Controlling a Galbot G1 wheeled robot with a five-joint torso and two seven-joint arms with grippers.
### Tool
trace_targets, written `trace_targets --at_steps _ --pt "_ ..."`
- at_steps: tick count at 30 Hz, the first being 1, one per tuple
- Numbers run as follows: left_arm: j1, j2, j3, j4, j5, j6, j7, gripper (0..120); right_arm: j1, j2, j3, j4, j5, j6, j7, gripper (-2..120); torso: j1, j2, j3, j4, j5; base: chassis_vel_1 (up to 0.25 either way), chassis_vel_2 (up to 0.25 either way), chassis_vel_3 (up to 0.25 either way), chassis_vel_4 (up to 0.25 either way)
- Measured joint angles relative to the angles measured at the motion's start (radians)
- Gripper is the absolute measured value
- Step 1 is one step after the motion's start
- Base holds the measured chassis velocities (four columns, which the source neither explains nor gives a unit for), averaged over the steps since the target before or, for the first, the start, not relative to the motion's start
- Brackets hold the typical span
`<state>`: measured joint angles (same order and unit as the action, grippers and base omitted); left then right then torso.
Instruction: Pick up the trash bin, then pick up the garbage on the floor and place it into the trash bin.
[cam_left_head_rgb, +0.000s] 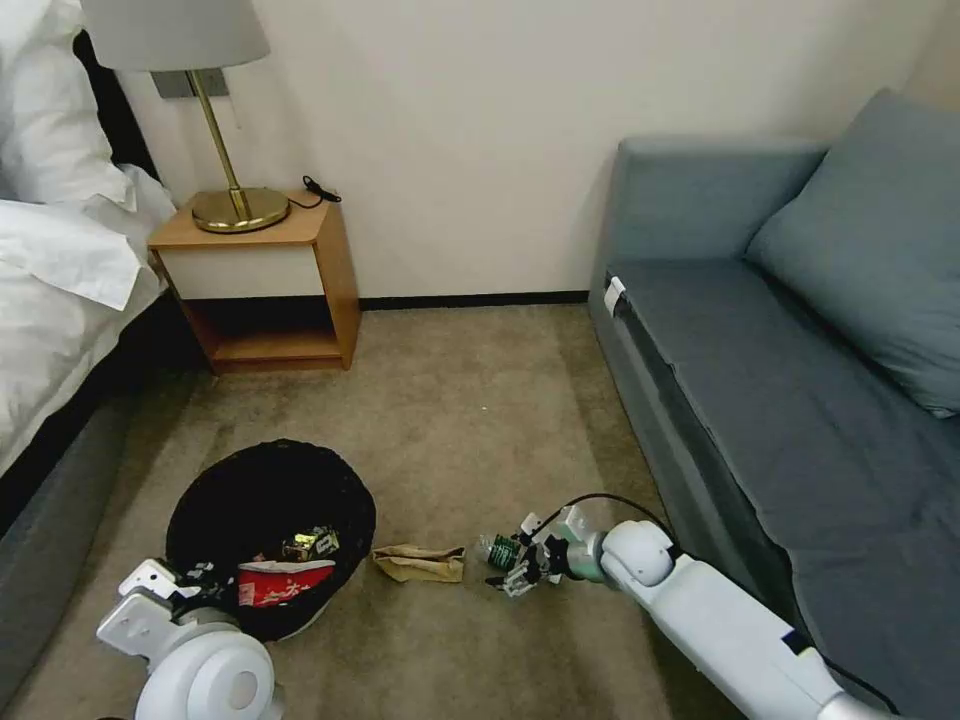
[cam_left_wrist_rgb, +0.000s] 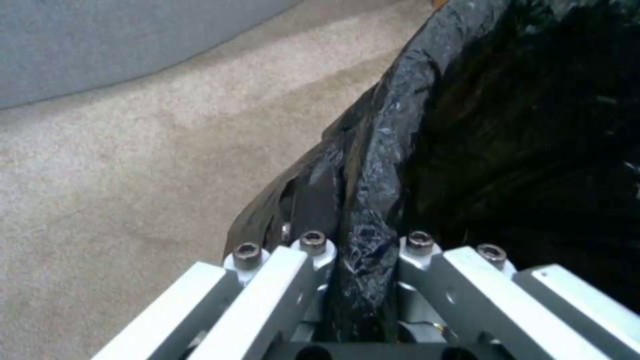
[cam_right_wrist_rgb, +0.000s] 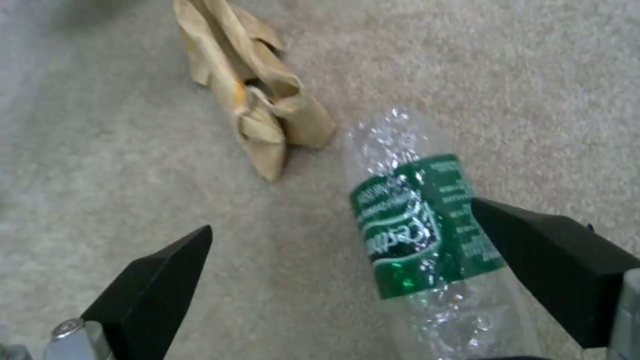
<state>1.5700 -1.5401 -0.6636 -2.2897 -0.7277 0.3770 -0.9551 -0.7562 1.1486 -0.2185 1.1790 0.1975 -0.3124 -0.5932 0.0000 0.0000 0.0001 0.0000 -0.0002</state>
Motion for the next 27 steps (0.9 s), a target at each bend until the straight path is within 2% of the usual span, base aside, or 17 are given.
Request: trace_targets --at_steps 11,27 --pt "0.005 -0.003 -0.002 -0.005 0.000 0.000 0.000 0 0.044 0.071 0.011 -0.164 -0.049 0.077 -0.013 100 0.000 0.000 0.000 0.0000 0.0002 0.000 0.000 0.000 0.000" --pt "0.002 -0.004 -0.009 -0.004 -0.001 -0.002 0.000 0 0.079 0.133 0.033 -0.288 -0.091 0.125 -0.016 100 0.000 0.000 0.000 0.0000 0.0000 0.000 0.000 0.000 0.000"
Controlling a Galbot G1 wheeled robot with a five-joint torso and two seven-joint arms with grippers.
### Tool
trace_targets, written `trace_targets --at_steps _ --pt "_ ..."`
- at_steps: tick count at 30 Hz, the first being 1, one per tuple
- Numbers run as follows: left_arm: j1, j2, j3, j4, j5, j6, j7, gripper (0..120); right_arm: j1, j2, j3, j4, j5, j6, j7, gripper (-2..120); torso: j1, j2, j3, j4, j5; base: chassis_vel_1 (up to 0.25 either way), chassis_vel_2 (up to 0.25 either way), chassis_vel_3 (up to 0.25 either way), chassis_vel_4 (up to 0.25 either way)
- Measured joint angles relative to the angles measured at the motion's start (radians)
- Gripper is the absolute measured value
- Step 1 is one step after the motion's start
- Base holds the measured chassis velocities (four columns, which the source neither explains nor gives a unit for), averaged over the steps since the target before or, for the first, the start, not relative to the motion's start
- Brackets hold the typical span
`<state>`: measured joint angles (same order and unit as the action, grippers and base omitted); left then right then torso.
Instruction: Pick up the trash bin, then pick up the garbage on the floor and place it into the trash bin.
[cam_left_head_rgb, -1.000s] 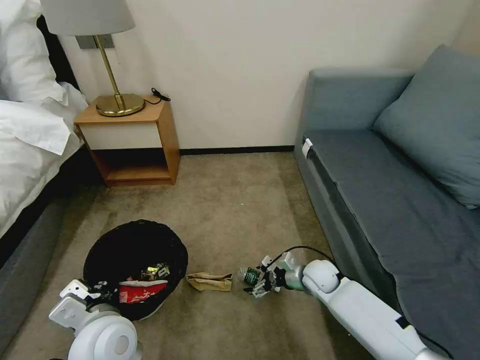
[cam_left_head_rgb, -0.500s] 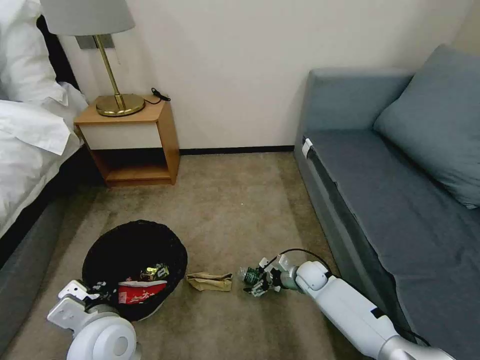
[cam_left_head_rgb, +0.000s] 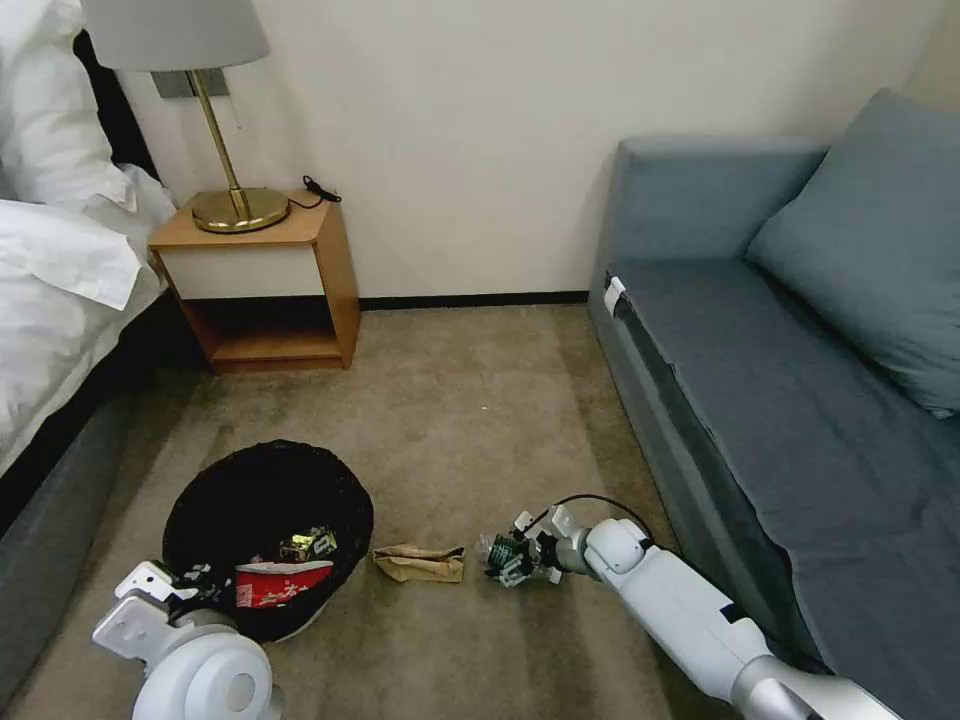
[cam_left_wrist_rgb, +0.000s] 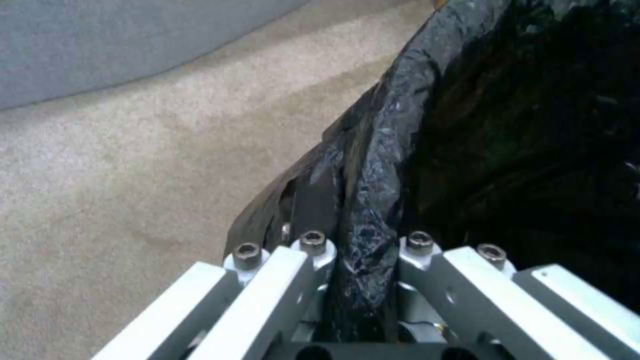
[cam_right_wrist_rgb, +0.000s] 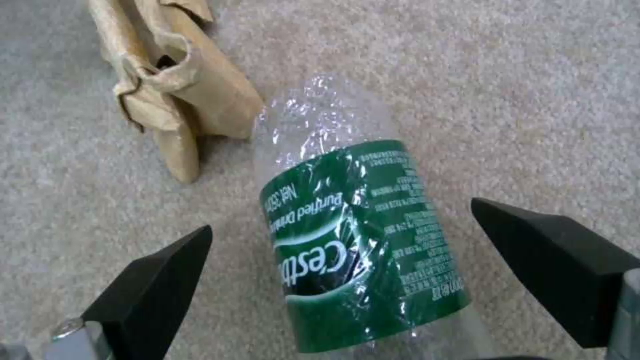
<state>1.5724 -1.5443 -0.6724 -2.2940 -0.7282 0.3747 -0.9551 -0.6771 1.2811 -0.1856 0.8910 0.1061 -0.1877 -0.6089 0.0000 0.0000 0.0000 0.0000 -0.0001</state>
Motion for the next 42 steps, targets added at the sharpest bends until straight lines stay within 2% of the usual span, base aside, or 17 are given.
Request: trace_targets --at_steps 4,7,8,11,13,14,17,19,23,32,38,41,42 --pt "-0.001 0.002 -0.003 0.003 -0.001 0.000 0.000 0 0.005 0.009 0.004 -0.022 -0.009 0.004 0.000 100 0.000 0.000 0.000 0.0001 0.0001 0.000 0.000 0.000 0.000" --pt "-0.002 0.002 -0.004 0.003 -0.002 -0.001 0.000 0 0.010 0.016 0.012 -0.048 -0.021 0.012 -0.001 90 0.000 0.000 0.000 0.0000 0.0000 0.000 0.000 0.000 0.000" --pt "-0.002 0.002 -0.004 0.003 -0.002 -0.001 0.000 0 0.010 0.016 0.012 -0.048 -0.021 0.012 -0.001 90 0.000 0.000 0.000 0.0000 0.0000 0.000 0.000 0.000 0.000" --pt "-0.003 0.002 -0.004 0.005 -0.002 -0.001 0.000 0 0.011 0.020 0.025 -0.060 -0.025 0.020 -0.011 77 0.000 0.000 0.000 0.0000 0.0001 0.000 0.000 0.000 0.000" --pt "-0.003 0.002 -0.004 0.005 -0.002 -0.001 0.000 0 0.011 0.020 0.026 -0.060 -0.026 0.020 -0.011 76 0.000 0.000 0.000 0.0000 0.0001 0.000 0.000 0.000 0.000" --pt "-0.004 0.001 -0.004 0.007 -0.002 -0.001 0.000 0 0.011 0.018 0.029 -0.060 -0.026 0.021 -0.013 67 0.000 0.000 0.000 0.0000 0.0001 0.000 0.000 0.000 0.000" --pt "-0.006 -0.001 -0.001 0.008 -0.002 -0.001 0.000 0 0.010 0.014 0.034 -0.060 -0.026 0.023 -0.014 54 0.000 0.000 0.000 0.0000 0.0000 0.000 0.000 0.000 0.000" --pt "-0.006 -0.001 0.000 0.008 -0.002 -0.001 0.000 0 0.010 0.013 0.036 -0.061 -0.026 0.024 -0.014 51 0.000 0.000 0.000 0.0000 0.0001 0.000 0.000 0.000 0.000" --pt "-0.006 -0.001 0.000 0.010 -0.002 -0.001 0.000 0 0.005 0.011 0.043 -0.062 -0.026 0.030 -0.014 35 0.000 0.000 0.000 0.0001 0.0001 0.000 0.000 0.000 0.000" --pt "-0.005 -0.001 0.001 0.008 -0.002 -0.002 0.001 0 -0.003 0.003 0.069 -0.044 -0.025 0.046 -0.014 32 0.000 0.000 0.000 -0.0001 0.0002 0.000 0.000 0.000 0.000" --pt "-0.005 0.000 0.002 0.007 -0.002 -0.002 0.001 0 0.000 -0.017 0.133 0.080 0.030 0.062 -0.013 32 0.000 0.000 0.000 -0.0001 0.0002 0.000 0.000 0.000 0.000" --pt "-0.006 -0.001 0.006 0.006 -0.002 -0.002 0.001 0 0.029 -0.030 0.169 0.223 0.089 0.046 -0.008 32 0.000 0.000 0.000 -0.0001 0.0000 0.000 0.000 0.000 0.000" --pt "-0.006 -0.001 0.006 0.006 -0.002 -0.002 0.001 0 0.029 -0.030 0.169 0.223 0.089 0.046 -0.008 32 0.000 0.000 0.000 -0.0001 0.0000 0.000 0.000 0.000 0.000"
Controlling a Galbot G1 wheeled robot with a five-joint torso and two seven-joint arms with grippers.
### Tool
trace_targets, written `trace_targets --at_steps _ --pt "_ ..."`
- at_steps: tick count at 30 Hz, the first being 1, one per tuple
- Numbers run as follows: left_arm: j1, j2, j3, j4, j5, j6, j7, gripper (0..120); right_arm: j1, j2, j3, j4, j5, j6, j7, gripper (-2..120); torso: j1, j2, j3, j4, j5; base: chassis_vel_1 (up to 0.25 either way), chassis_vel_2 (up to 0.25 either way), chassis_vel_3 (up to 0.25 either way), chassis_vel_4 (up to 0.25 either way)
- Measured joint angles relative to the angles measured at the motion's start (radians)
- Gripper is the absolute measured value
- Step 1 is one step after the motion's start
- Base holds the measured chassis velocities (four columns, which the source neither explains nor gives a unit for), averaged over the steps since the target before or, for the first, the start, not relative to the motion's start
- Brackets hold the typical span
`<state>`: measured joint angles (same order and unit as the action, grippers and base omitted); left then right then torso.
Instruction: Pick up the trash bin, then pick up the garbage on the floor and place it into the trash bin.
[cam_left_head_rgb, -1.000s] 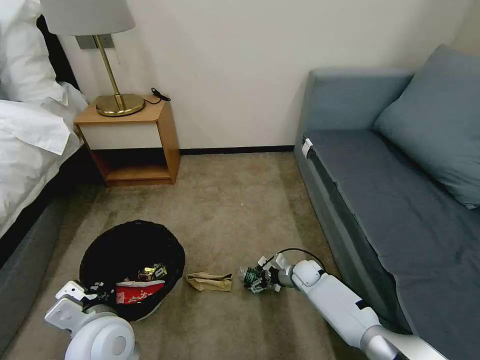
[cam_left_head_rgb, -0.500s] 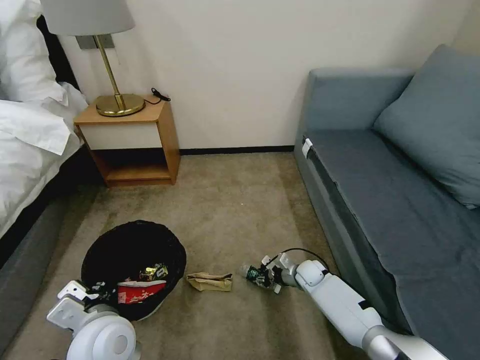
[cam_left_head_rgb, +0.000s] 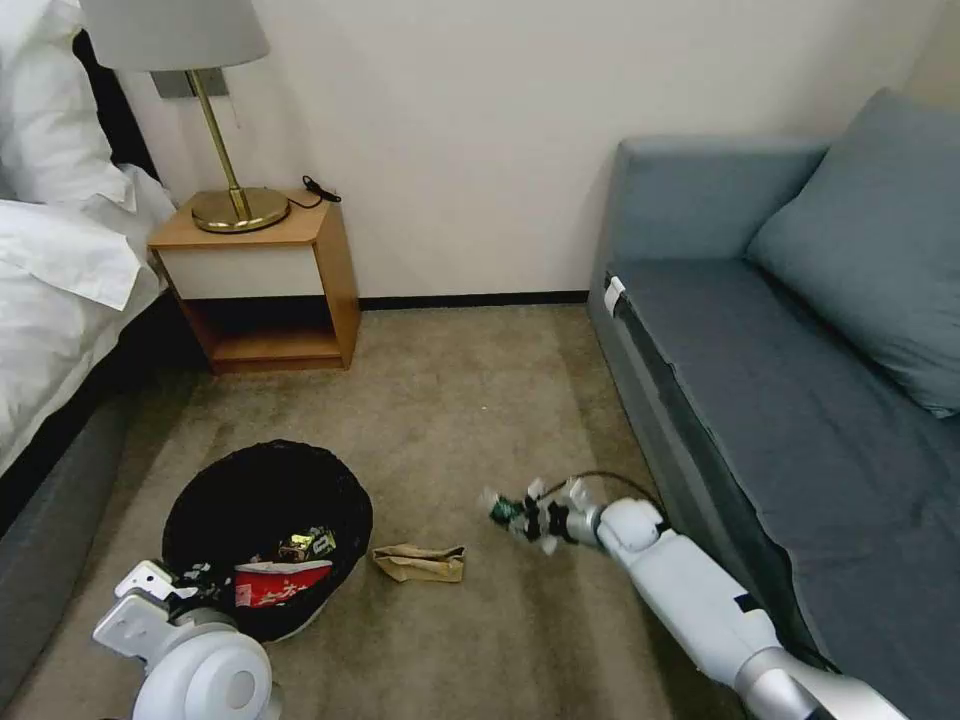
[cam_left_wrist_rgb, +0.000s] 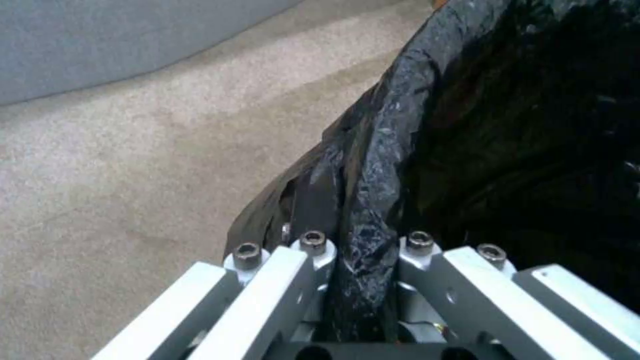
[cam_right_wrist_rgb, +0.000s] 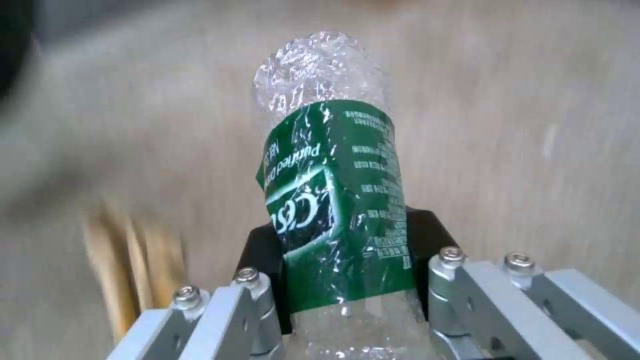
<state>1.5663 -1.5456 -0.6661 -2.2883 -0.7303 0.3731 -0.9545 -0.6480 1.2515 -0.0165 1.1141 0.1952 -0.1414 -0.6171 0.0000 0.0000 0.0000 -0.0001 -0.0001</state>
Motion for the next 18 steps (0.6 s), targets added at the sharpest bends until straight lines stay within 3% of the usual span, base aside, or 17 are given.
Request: trace_targets --at_steps 9,18 --pt "0.002 -0.005 0.002 -0.002 0.001 0.000 0.000 0 0.076 -0.008 -0.086 0.334 0.137 -0.094 0.039 32 0.000 0.000 0.000 0.0002 -0.0002 0.000 0.000 0.000 0.000" --pt "0.002 -0.010 0.003 -0.003 0.005 0.002 0.000 0 0.124 0.058 -0.248 0.472 0.187 -0.165 0.057 32 0.000 0.000 0.000 0.0002 -0.0004 0.000 0.000 0.000 0.000"
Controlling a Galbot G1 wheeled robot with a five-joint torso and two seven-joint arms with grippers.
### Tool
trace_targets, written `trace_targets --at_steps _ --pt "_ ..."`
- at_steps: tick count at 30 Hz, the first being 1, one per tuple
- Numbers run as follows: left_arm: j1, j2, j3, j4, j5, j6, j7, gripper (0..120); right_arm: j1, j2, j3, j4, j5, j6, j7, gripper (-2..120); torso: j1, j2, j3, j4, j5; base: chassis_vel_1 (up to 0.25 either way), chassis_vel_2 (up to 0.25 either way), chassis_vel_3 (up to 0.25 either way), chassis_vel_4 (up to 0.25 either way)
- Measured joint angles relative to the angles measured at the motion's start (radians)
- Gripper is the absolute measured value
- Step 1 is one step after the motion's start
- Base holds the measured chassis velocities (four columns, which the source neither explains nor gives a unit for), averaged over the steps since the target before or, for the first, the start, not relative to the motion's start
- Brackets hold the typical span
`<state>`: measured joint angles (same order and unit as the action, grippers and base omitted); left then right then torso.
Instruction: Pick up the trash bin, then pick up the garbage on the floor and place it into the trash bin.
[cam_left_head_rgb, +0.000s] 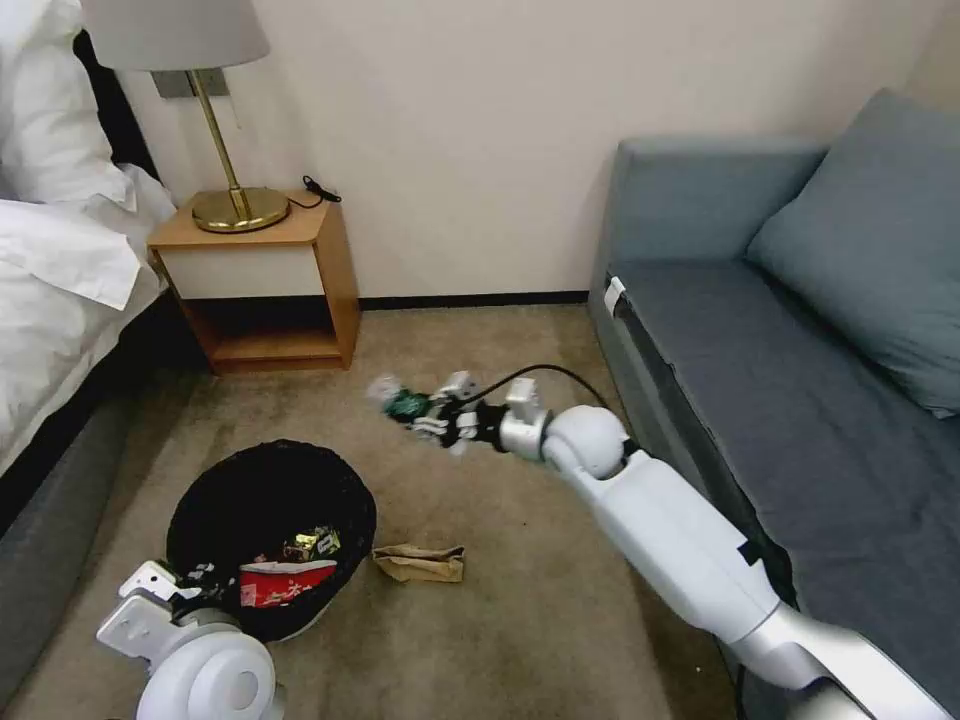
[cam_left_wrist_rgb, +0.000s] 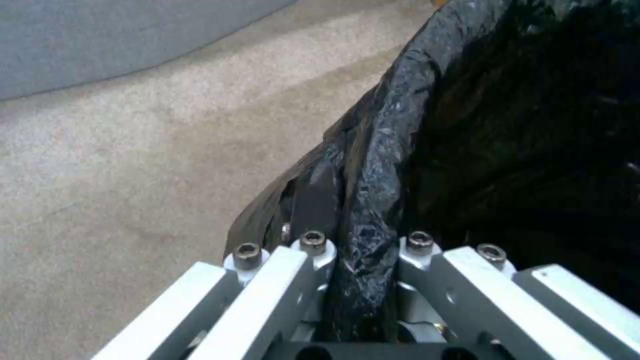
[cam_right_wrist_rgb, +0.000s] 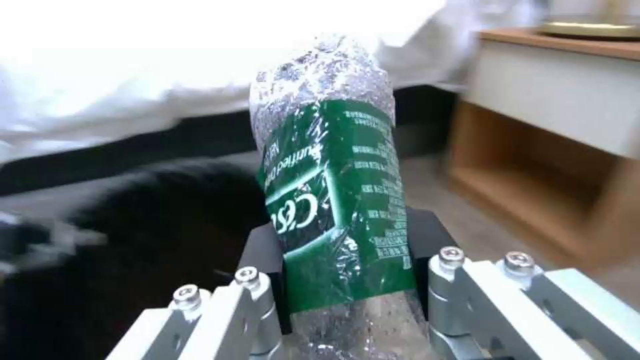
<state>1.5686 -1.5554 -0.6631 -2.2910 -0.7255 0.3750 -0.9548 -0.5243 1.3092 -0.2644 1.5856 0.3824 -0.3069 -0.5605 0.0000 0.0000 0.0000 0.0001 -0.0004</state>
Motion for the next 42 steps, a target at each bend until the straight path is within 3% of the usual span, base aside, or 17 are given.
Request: trace_targets --at_steps 13,24,40,42 --pt "-0.001 -0.007 -0.004 0.004 0.005 0.001 0.000 0 0.103 0.200 -0.230 -0.118 0.012 -0.046 0.028 32 0.000 0.000 0.000 0.0001 0.0002 0.000 0.000 0.000 0.000" --pt "-0.008 -0.005 -0.005 0.011 0.005 0.001 0.000 0 0.098 0.192 -0.263 -0.152 0.004 -0.029 0.029 32 0.000 0.000 0.000 -0.0001 0.0006 0.000 0.000 0.000 0.000" --pt "-0.008 -0.006 -0.004 0.012 0.004 0.001 0.000 0 0.091 0.166 -0.259 -0.171 0.002 -0.023 0.041 91 0.000 0.000 0.000 -0.0001 0.0005 0.000 0.000 0.000 0.000" --pt "-0.007 -0.006 -0.004 0.012 0.004 0.001 0.000 0 0.091 0.167 -0.259 -0.171 0.002 -0.023 0.041 91 0.000 0.000 0.000 -0.0001 0.0005 0.000 0.000 0.000 0.000"
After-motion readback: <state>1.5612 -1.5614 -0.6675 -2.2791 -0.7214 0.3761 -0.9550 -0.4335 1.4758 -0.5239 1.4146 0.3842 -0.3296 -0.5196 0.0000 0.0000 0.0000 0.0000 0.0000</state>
